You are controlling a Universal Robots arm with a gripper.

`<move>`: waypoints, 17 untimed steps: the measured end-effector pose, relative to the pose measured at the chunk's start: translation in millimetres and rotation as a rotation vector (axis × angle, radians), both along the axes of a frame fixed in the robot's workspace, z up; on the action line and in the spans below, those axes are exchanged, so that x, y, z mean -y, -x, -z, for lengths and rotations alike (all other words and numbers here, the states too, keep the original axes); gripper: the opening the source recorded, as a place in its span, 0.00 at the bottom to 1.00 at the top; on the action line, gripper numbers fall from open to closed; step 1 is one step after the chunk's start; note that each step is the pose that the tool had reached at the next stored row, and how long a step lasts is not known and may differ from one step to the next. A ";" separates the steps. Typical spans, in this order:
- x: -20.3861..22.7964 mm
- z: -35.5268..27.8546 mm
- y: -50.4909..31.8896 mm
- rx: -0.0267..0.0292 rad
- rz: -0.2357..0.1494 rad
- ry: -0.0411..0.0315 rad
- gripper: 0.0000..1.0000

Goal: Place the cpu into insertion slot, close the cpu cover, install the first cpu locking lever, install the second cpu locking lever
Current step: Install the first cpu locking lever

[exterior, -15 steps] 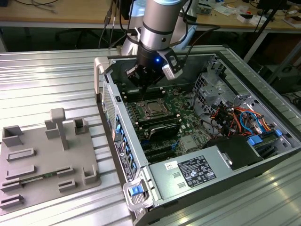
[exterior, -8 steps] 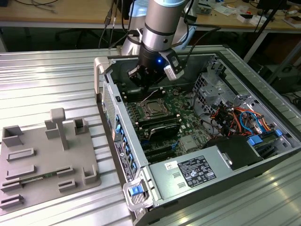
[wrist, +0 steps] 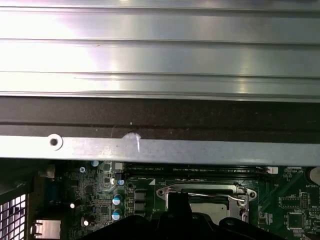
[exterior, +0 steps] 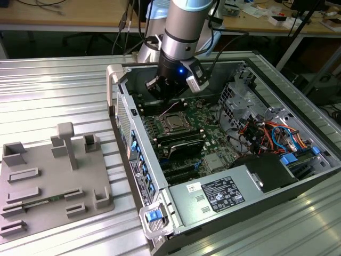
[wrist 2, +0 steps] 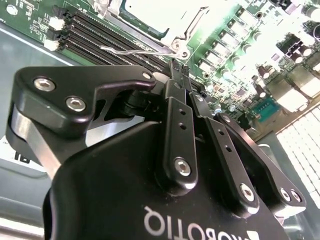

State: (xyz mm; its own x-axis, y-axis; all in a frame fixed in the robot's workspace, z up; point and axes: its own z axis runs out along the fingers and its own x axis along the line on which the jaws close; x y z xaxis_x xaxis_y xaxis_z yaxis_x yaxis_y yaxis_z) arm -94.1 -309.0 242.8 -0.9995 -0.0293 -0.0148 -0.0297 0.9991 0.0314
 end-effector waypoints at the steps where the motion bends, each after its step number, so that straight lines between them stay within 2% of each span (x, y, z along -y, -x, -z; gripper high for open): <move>1: -0.1 0.6 -0.3 0.0000 -0.004 0.0000 0.11; 7: -1.5 4.4 -8.2 -0.0001 -0.014 0.0003 0.11; 17: -7.1 12.6 -27.3 -0.0001 -0.014 0.0004 0.11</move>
